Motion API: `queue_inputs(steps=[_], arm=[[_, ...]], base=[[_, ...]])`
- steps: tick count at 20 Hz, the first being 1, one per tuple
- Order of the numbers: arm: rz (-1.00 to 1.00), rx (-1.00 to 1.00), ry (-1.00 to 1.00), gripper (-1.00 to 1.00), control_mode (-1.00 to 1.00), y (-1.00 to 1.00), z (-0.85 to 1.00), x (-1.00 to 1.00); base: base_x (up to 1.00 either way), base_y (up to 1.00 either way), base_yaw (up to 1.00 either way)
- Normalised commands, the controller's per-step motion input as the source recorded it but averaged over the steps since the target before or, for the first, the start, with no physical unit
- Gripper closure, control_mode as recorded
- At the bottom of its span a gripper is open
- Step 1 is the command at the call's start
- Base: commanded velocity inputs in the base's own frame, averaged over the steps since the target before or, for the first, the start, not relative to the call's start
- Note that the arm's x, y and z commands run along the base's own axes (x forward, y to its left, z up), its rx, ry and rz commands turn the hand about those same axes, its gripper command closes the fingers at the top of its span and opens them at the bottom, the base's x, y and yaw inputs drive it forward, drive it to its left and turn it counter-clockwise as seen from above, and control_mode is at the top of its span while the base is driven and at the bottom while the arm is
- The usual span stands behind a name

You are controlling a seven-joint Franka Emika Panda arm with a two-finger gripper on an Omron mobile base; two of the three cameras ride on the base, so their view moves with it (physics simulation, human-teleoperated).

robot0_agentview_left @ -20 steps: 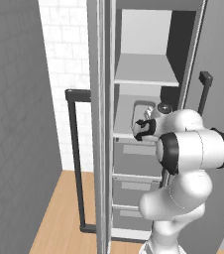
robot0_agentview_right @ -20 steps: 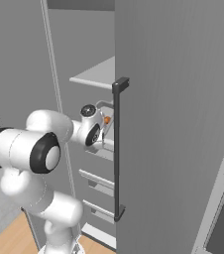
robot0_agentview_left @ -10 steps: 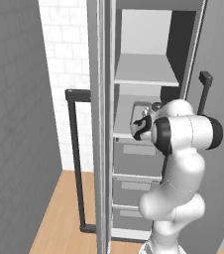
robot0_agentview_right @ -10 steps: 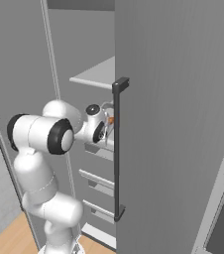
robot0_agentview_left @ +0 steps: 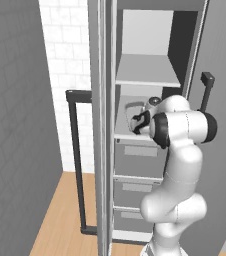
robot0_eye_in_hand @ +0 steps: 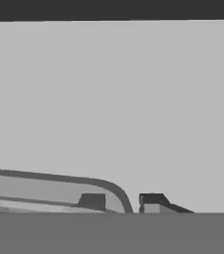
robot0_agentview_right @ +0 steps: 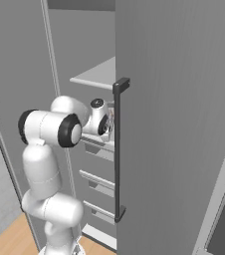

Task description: Take the meat container that has the chicken drumstick and place it on the second highest rack of the freezer. Then take the vegetable container that has the garlic and broccoli and place it on the highest rack of the freezer.

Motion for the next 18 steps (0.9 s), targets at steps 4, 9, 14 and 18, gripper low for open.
queue_inputs(steps=[4, 9, 14, 18], arm=[[0.0, 0.01, -0.08, -1.0, -1.0, -0.06, -0.26, -0.22], [0.0, 0.03, -0.17, -1.0, -1.0, 0.0, 0.05, -0.7], [0.0, 0.0, -0.16, -1.0, -1.0, 0.0, 0.67, -0.84], [0.0, 0.0, -0.04, -1.0, -1.0, 0.0, 0.99, -0.94]], base=[[0.0, 0.0, 0.0], [0.0, 0.0, 0.0], [0.0, 0.0, 0.0], [0.0, 0.0, 0.0]])
